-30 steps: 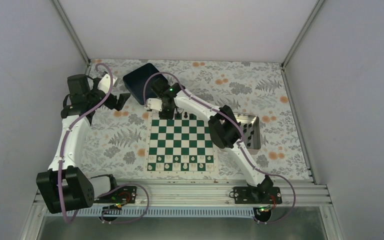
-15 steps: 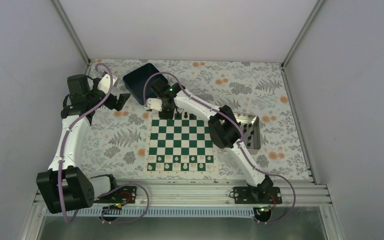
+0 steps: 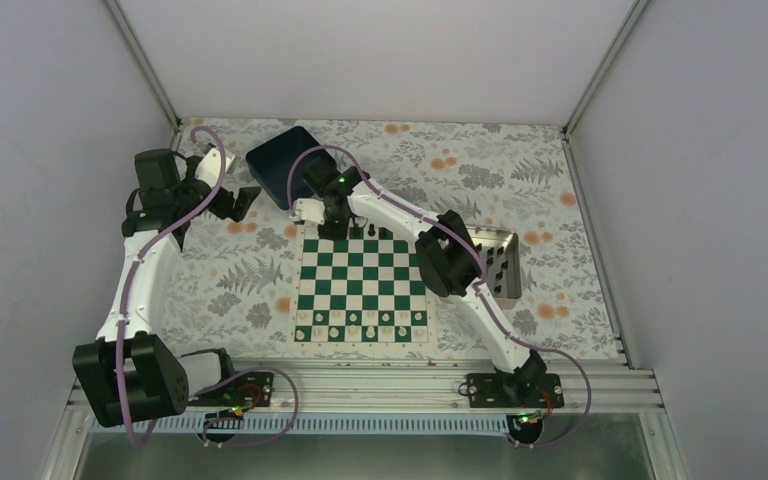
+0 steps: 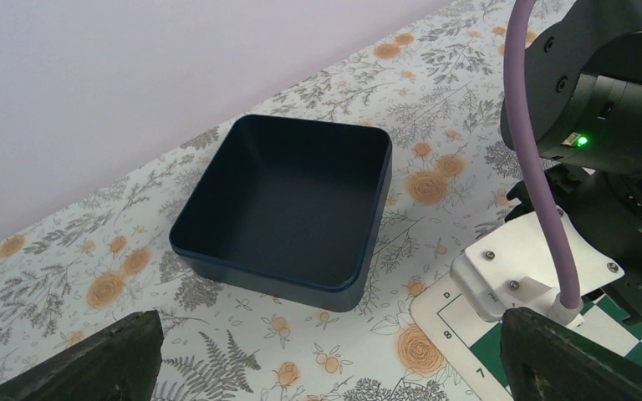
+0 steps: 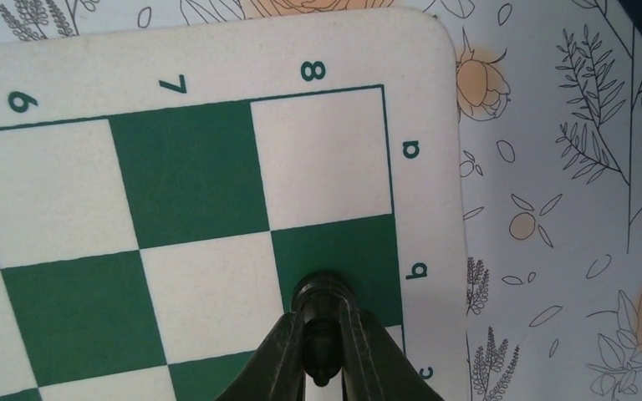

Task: Set up the chess pieces on the board
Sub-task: Place the chess piece on the chessboard.

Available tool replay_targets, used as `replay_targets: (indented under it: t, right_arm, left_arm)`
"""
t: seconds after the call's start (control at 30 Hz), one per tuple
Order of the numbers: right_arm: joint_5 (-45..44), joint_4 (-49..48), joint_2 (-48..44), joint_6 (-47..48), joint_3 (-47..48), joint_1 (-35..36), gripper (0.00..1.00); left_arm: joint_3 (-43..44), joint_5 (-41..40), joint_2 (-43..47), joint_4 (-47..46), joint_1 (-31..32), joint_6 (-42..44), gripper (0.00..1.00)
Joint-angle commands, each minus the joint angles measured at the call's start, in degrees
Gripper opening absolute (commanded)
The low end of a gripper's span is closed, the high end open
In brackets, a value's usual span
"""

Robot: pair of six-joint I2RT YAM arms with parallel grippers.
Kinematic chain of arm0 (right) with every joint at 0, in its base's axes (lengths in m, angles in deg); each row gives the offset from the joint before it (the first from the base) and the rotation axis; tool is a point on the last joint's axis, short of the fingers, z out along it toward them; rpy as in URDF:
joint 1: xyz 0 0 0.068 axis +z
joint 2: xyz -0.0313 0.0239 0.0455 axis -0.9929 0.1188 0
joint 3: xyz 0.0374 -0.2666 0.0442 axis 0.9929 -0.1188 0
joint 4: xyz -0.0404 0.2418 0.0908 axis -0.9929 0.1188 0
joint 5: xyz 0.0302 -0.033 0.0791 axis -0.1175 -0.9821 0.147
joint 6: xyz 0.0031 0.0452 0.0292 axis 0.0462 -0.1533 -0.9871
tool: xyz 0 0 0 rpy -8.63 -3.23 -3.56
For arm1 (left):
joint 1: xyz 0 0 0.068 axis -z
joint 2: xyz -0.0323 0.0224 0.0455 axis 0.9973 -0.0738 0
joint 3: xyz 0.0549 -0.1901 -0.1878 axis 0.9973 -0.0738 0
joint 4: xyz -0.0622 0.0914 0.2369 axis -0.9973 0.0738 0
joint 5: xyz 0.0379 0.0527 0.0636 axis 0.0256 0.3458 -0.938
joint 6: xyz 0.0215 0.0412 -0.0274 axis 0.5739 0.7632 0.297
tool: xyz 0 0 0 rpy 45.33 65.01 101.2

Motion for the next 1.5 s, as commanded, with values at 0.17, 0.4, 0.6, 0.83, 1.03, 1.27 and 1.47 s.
replay_targets:
  t: [0.17, 0.4, 0.6, 0.83, 1.03, 1.27, 1.47]
  right_arm:
    - [-0.5, -1.3, 1.5, -1.2, 1.0, 0.6, 0.32]
    - [-0.6, -1.6, -0.7, -1.3, 0.1, 0.5, 0.37]
    - [-0.5, -1.4, -0.3, -1.4, 0.2, 0.5, 0.38]
    - [-0.5, -1.3, -0.1, -1.2, 0.3, 0.5, 0.32]
    - [-0.5, -1.1, 0.0, -1.2, 0.3, 0.5, 0.23]
    - [-0.8, -0.4, -1.0, -1.2, 0.1, 0.1, 0.11]
    - [-0.9, 0.1, -3.9, -0.8, -2.5, -1.2, 0.09]
  left_arm:
    - [-0.5, 1.0, 0.1, -0.5, -0.4, 0.2, 1.0]
    - [-0.6, 1.2, 0.1, -0.5, -0.4, 0.2, 1.0]
    - [-0.7, 1.3, 0.2, -0.4, -0.5, 0.3, 1.0]
    - [-0.6, 1.4, 0.1, -0.5, -0.6, 0.3, 1.0]
    - [-0.6, 1.6, 0.0, -0.4, -0.7, 0.4, 1.0]
    - [-0.5, 1.6, 0.1, -0.3, -0.7, 0.4, 1.0]
    - [-0.5, 1.7, 0.0, -0.3, -0.7, 0.4, 1.0]
